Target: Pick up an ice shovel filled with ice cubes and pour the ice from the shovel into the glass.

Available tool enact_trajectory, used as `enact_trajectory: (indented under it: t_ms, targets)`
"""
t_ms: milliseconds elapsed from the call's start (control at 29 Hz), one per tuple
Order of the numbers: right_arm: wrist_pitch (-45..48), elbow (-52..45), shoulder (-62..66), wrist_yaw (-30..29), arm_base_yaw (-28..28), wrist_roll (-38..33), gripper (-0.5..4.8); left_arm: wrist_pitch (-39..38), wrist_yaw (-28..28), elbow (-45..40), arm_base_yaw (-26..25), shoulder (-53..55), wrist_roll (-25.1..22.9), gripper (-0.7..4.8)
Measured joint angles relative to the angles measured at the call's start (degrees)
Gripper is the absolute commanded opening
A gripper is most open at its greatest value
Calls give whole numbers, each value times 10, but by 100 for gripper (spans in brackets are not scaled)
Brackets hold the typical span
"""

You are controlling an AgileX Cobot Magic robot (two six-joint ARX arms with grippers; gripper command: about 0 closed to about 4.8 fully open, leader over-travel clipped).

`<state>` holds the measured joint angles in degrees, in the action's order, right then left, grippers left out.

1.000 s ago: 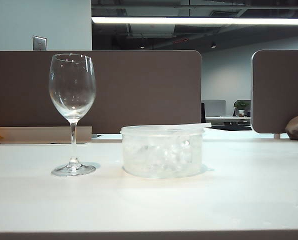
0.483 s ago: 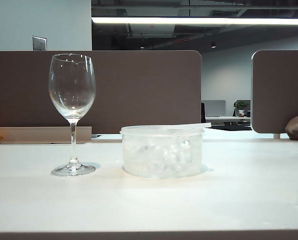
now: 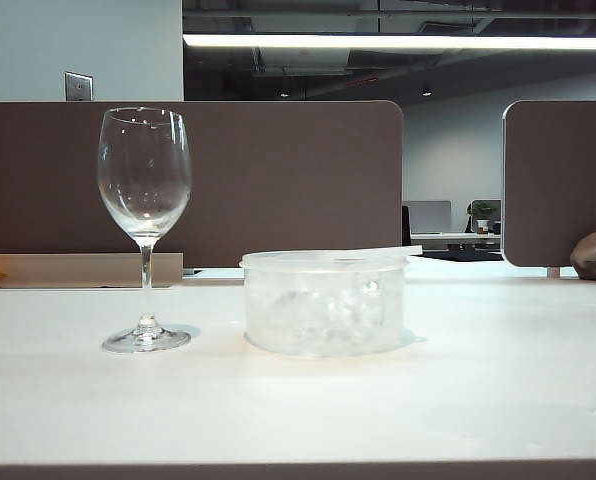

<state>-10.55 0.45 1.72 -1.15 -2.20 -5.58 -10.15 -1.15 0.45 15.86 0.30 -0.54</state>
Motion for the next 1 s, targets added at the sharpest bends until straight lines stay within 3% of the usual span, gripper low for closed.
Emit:
enact_trajectory:
  t_ms: [172,310,1000]
  targets:
    - [0,0,0,0,0,0,-4,0,-1,0,79,0,0,29]
    - [0,0,0,0,0,0,-4,0,-1,0,108,0,0,29]
    - [0,0,0,0,0,0,-4,0,-1,0,110,0,0,29]
